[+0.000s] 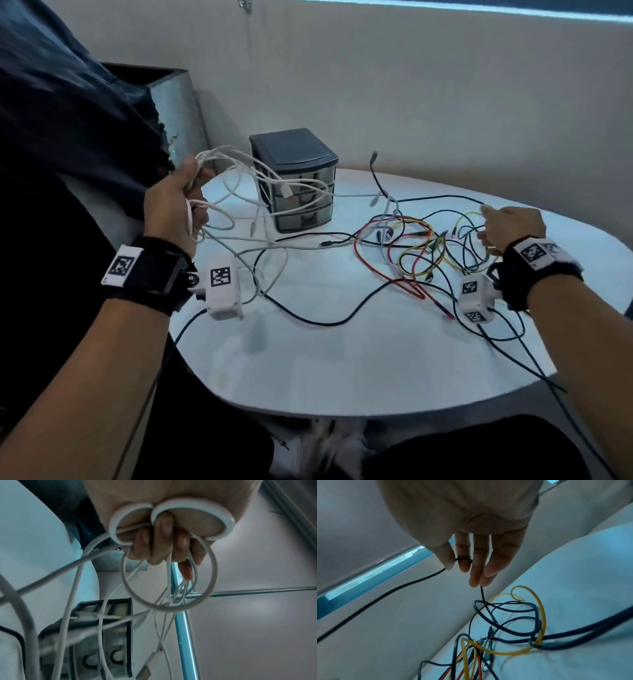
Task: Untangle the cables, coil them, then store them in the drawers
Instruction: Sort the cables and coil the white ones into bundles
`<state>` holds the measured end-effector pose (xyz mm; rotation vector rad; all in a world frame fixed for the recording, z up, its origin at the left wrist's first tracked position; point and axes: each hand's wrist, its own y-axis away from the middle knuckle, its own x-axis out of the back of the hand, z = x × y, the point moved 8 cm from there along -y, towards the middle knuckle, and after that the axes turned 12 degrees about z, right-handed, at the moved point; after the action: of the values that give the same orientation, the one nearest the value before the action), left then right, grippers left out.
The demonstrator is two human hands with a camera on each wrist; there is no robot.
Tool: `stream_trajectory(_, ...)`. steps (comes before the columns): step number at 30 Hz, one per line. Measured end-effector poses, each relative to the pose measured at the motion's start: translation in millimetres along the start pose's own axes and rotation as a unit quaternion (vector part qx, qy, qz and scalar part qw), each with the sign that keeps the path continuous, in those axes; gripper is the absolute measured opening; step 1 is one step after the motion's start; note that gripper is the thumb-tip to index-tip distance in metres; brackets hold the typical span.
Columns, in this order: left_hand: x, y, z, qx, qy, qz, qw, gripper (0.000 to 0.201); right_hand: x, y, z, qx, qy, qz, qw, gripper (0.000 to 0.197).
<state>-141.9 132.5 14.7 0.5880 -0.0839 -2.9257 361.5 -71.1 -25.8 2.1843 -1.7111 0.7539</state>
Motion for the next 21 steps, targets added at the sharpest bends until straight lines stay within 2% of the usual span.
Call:
stream_trajectory(3,15,-10,2,-0.019,0.006,0.041,0.999,0.039,2,-2,12,-0.079,-0.043,0.019,0.996,0.035)
stream_trajectory(5,17,-12,0,-0.019,0.006,0.051,0.999,0.043,-2,0,17,-0.097,-0.034,0.022,0.994,0.034)
stream_trajectory(8,13,-11,1,-0.034,-0.005,0.054,0.998,0.036,-3,4,22,-0.114,-0.029,0.033,0.993,0.035)
stream_trajectory(14,-1,-5,9,-0.037,-0.02,0.008,0.999,0.034,-4,2,38,-0.153,-0.054,0.057,0.985,0.04)
stream_trajectory(18,-23,8,20,-0.042,-0.013,-0.029,0.999,0.037,-13,9,33,-0.167,-0.081,0.044,0.982,0.039)
stream_trajectory(21,-37,16,37,-0.053,0.002,-0.045,0.998,0.035,-18,4,33,-0.207,-0.124,0.023,0.97,0.04)
